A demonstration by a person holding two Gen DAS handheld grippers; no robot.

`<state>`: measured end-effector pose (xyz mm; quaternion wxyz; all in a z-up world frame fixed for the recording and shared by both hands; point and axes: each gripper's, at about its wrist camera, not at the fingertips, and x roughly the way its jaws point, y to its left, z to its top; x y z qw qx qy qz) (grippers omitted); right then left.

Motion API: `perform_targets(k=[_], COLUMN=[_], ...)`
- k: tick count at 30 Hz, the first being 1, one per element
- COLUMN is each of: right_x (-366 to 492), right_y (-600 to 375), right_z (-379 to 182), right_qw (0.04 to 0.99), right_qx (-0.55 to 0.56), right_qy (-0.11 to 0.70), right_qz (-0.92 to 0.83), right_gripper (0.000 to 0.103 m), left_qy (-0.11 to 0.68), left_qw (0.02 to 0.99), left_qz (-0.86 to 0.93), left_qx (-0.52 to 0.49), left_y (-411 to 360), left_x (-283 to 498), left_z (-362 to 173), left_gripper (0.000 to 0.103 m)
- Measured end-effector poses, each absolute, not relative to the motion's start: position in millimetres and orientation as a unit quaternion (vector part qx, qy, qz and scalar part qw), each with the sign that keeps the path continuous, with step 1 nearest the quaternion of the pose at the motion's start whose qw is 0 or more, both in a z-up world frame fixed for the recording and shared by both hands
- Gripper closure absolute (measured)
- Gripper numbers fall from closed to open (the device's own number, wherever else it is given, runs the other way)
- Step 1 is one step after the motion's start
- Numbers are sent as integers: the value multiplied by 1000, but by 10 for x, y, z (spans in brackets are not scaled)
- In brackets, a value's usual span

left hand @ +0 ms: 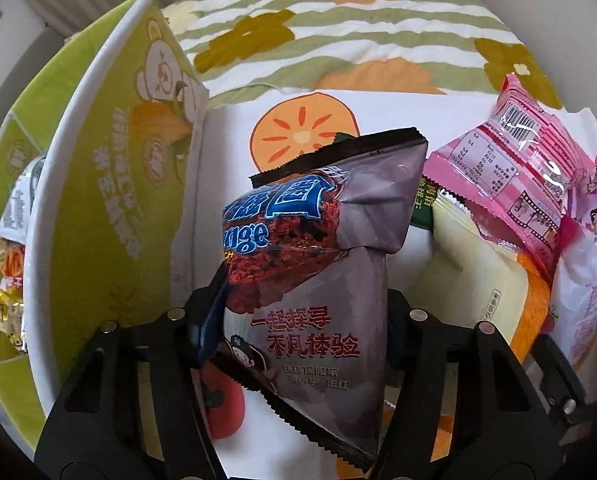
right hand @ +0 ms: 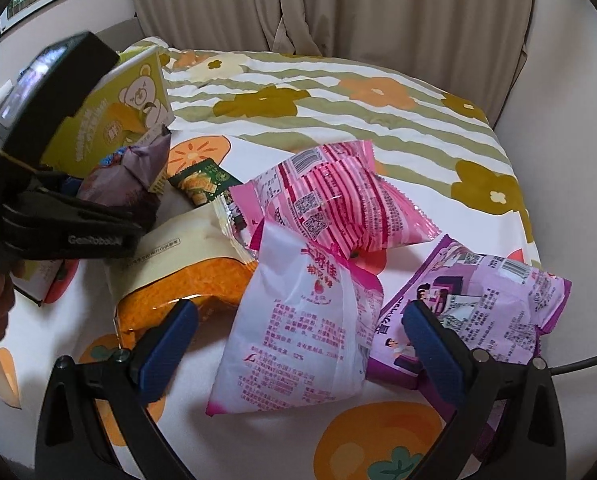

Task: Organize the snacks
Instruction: 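Grasp the dark Sponge bag with the left tool while the right tool grasps the white-pink bag, then carry both bags over the green box and open both tools to drop them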

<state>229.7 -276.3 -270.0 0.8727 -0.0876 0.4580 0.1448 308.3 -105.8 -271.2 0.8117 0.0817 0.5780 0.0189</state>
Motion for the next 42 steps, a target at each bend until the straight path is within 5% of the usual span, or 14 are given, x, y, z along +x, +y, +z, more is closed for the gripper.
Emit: perform_targets(k=[9, 14, 17, 42], right_x=[2272, 2206, 2187, 1964], right_y=[-2702, -2702, -2757, -2317], right_z=[-2871, -2905, -2862, -1441], right_qw=[859, 860, 863, 906], right_qx=[-103, -127, -116, -58], right_qy=[481, 477, 475, 380], right_qz=[140, 129, 128, 175], right_gripper=[22, 50, 56, 57], left_qy=[571, 569, 565, 441], left_qw=[817, 818, 821, 897], left_qz=[7, 3, 1, -23], left_qx=[86, 84, 83, 15], left_y=[-1053, -1047, -1056, -473], left_x=[3040, 3012, 2984, 2588], left_z=[-2651, -2636, -2586, -978], left_gripper=[48, 48, 49, 49])
